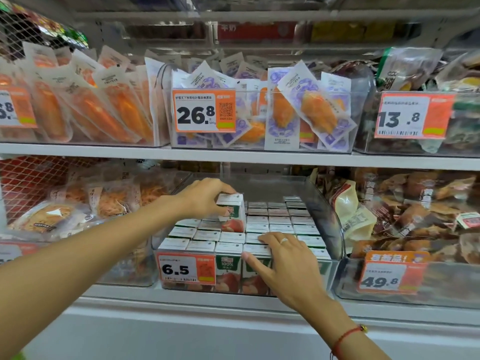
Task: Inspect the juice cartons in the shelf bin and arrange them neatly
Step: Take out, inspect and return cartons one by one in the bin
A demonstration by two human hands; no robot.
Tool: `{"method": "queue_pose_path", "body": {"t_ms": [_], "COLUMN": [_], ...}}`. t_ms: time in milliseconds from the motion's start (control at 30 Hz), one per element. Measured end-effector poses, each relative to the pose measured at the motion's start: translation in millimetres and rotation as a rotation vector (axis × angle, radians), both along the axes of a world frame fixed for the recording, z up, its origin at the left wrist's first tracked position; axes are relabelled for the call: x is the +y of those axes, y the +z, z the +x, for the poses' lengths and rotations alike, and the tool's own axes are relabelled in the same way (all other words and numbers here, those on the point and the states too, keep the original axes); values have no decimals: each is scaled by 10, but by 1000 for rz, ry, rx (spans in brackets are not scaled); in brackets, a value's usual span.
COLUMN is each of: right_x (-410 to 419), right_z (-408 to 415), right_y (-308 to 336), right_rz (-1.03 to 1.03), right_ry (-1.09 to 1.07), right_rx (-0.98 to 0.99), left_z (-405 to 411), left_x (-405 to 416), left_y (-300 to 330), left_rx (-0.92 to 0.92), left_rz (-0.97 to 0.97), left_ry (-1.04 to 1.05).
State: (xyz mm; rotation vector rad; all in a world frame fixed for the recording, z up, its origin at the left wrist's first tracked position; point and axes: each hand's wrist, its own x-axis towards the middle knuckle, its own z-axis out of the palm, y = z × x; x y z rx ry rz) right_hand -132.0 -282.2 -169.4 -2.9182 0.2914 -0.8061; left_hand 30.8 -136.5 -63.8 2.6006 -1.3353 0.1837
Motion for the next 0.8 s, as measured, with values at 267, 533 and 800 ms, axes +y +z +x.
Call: {"method": "queue_pose_path", "body": {"t_ms": [267,533,800], "right_x": [15,25,-36], "right_z": [-16,-13,-11], "right_y": [13,32,84], "right_rz": [18,27,18], "right_ry": [5,-3,62], "right_rx": [13,36,163], "left_z": [108,150,168], "left_x": [-131,-77,-127], "left_y": [-299,-542,-591], "left_rx": [335,458,250], "left_rz": [7,-38,8], "left_ry": [-14,-42,-10]}}
